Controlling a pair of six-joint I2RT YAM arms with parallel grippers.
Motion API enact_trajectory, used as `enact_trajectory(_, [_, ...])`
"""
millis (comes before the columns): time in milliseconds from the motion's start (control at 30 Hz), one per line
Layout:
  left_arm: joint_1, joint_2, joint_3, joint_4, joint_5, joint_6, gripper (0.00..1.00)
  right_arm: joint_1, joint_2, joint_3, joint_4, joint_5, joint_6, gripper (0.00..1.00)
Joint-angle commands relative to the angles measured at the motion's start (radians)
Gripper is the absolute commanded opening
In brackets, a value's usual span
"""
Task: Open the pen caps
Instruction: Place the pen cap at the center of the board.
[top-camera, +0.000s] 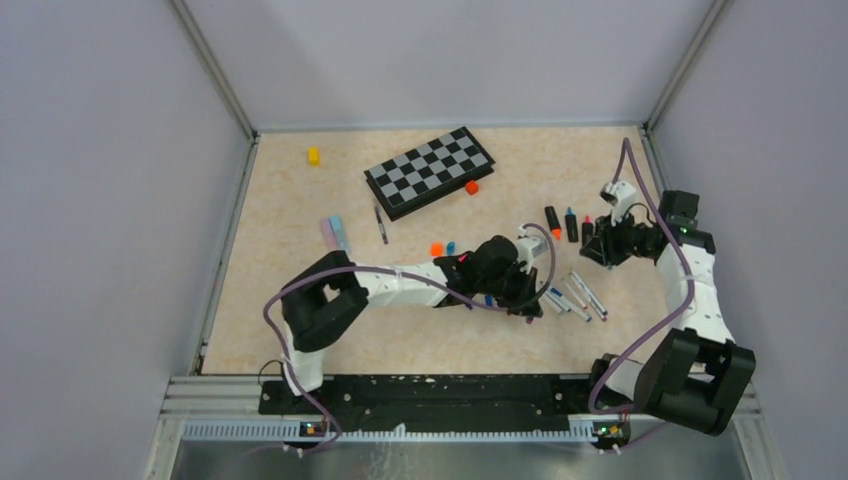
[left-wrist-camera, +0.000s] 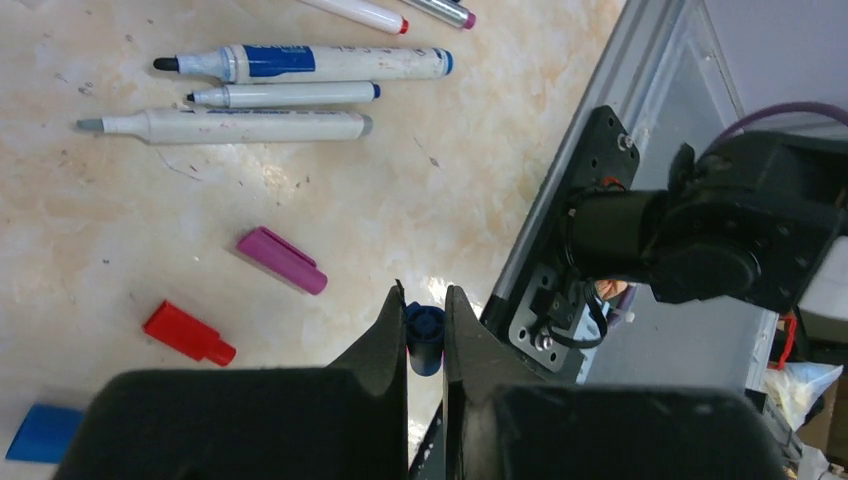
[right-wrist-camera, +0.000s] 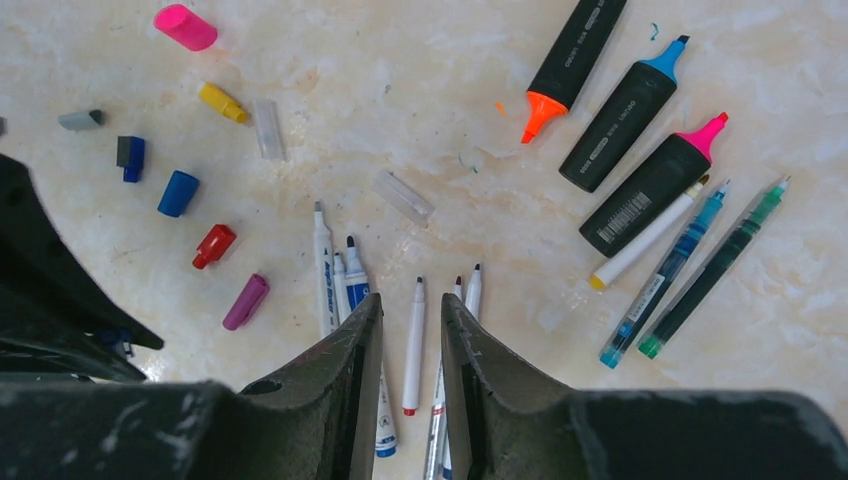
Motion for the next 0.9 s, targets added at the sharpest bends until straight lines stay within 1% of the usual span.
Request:
enact_trajectory(0, [0.006,0.096,0.146,-0.11,-0.008,-0.034,0.01,-0.01,-0.056,-0.008,0.042,0.006,0.029,0.27])
enact_trajectory(200, [0.01,0.226,0.274,-0.168,0.035,-0.061,0.03,-0.011,-0.069,-0.011,0.042,0.006,0.03,0.27])
enact_trajectory(433, [0.019,0.278,0.308,-0.168,0.024,-0.073,0.07,-0.01,-0.07,-0.011,0.042,0.007,0.026,0.27])
enact_trajectory(633, [0.027,0.303,0.323,-0.17,0.03,-0.075,0.14,-0.01,-0.062,-0.013,0.038,0.002,0.023,0.27])
enact_trajectory(867, [0.032,0.307,0.329,-0.177,0.017,-0.073,0.25,-0.01,-0.061,-0.014,0.037,-0.006,0.02,0.28])
